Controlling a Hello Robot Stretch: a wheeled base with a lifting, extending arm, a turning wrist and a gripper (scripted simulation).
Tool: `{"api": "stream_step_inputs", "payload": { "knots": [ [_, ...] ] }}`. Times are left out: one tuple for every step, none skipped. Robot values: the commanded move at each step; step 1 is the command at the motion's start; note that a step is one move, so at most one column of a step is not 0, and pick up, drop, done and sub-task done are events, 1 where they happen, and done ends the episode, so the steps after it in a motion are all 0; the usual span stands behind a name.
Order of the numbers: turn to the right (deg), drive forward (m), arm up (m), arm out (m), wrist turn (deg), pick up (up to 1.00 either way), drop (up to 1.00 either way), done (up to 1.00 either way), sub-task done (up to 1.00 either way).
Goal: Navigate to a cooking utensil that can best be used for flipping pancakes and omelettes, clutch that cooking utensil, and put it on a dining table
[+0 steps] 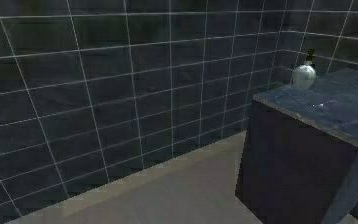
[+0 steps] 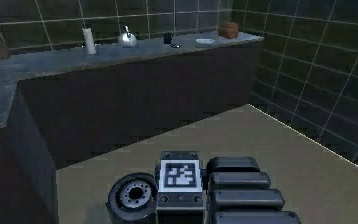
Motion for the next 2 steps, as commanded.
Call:
{"api": "stream_step_inputs", "payload": {
  "knots": [
    [-12.0, 0.00, 0.00, 0.00, 0.0, 0.00, 0.00, 0.00, 0.00],
    [45.0, 0.00, 0.00, 0.00, 0.0, 0.00, 0.00, 0.00, 0.00]
  ]
}}
